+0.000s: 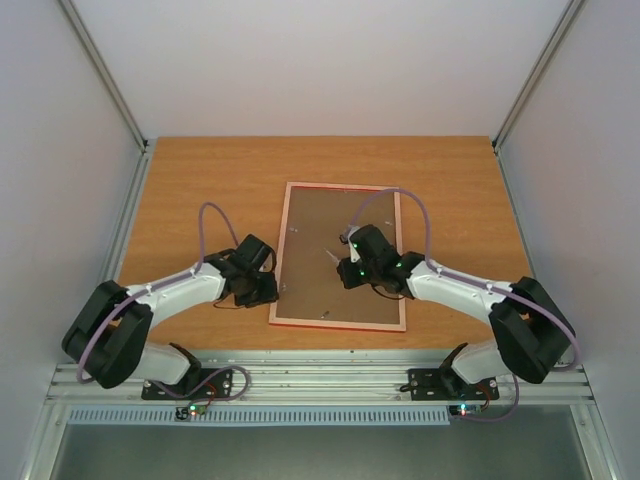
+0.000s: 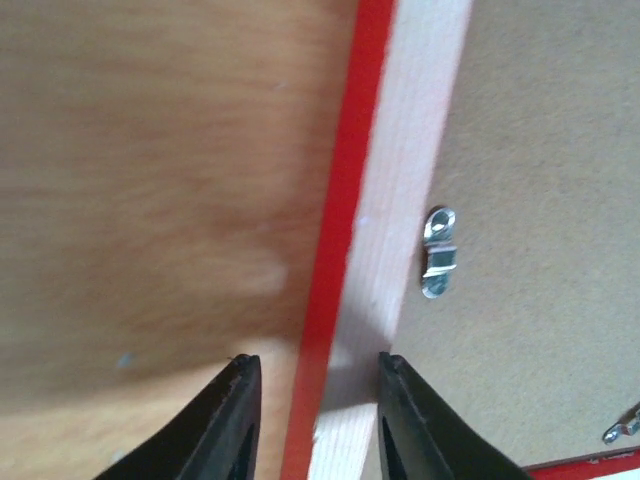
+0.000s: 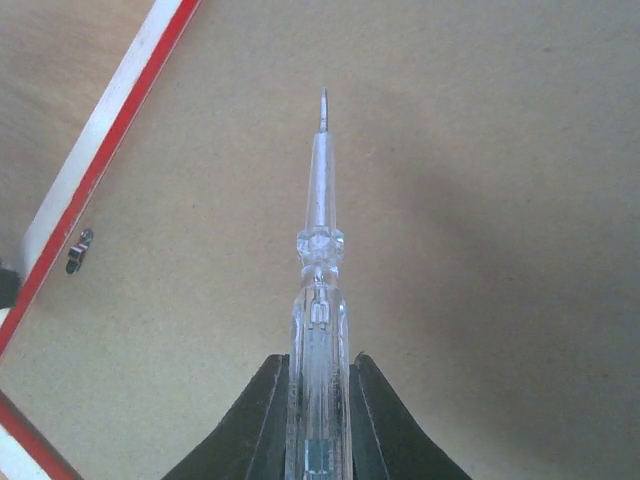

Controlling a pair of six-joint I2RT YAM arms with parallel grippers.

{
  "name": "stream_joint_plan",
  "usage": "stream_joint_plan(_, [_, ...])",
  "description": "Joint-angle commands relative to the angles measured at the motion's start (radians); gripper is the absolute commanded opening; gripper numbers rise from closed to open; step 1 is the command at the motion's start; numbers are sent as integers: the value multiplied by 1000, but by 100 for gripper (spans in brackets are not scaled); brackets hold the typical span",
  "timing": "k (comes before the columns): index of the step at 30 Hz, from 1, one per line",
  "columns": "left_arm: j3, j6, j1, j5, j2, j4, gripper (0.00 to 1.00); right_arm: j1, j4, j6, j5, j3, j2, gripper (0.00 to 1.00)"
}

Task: Take the photo out of the frame

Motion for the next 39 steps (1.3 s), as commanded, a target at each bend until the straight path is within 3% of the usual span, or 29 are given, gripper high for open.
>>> stream_joint_plan(1, [27,0,-4,-92,-57,-164,37,-3,19,-19,89,-24,-61,1])
stream_joint_plan(10, [198,91,6,-201,24,-201,65,-10,37,-5,195,-67,-131,1])
stream_joint_plan(21, [340,198,83,-154,238,-115,71,-83,-22,74,291,-119,-258,1])
stream_joint_plan(31, [440,244,98,-136,373,-104,66,-163,-153,55,392,-118,-368,3])
stream_joint_plan(39, [412,240,107,-123,374,-84,37,-169,-161,49,404,-118,-362,1])
